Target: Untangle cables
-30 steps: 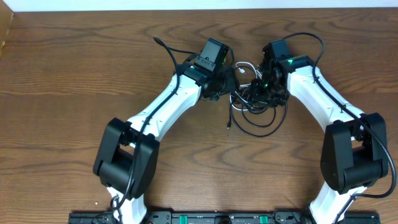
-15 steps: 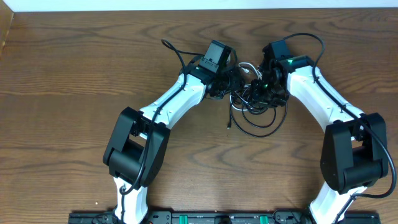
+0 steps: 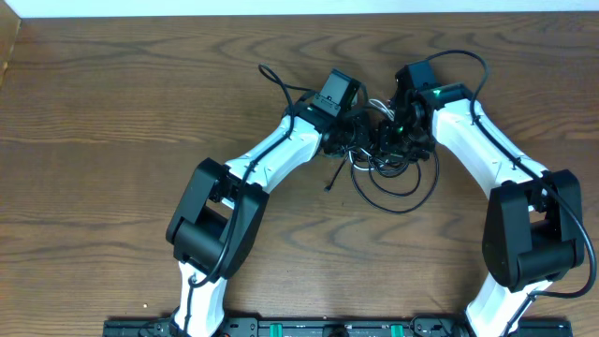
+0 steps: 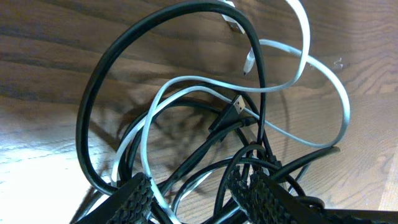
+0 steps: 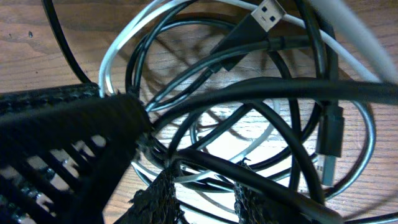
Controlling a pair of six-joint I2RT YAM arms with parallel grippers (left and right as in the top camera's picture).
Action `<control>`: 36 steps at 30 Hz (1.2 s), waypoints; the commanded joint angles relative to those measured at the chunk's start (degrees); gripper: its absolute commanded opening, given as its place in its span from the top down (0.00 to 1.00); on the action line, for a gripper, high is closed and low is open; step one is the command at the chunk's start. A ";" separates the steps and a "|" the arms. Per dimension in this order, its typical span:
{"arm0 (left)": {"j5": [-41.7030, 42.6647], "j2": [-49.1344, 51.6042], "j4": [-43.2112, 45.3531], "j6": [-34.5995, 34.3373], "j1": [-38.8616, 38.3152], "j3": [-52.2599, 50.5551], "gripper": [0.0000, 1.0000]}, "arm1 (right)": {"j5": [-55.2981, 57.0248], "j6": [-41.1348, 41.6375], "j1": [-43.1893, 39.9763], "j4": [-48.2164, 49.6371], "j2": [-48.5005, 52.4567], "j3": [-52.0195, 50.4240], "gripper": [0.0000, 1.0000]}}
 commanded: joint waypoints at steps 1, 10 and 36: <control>0.35 0.63 -0.33 0.15 -1.27 -0.07 0.50 | -0.20 0.20 0.17 0.04 -0.66 -0.59 0.70; -2.16 1.03 -4.96 1.46 -2.36 -0.07 0.50 | -0.17 0.00 0.17 -0.07 -0.66 -0.59 0.70; -6.40 2.23 -4.59 1.44 -4.52 -0.07 0.58 | -0.17 0.00 0.17 -0.11 -0.66 -0.59 0.70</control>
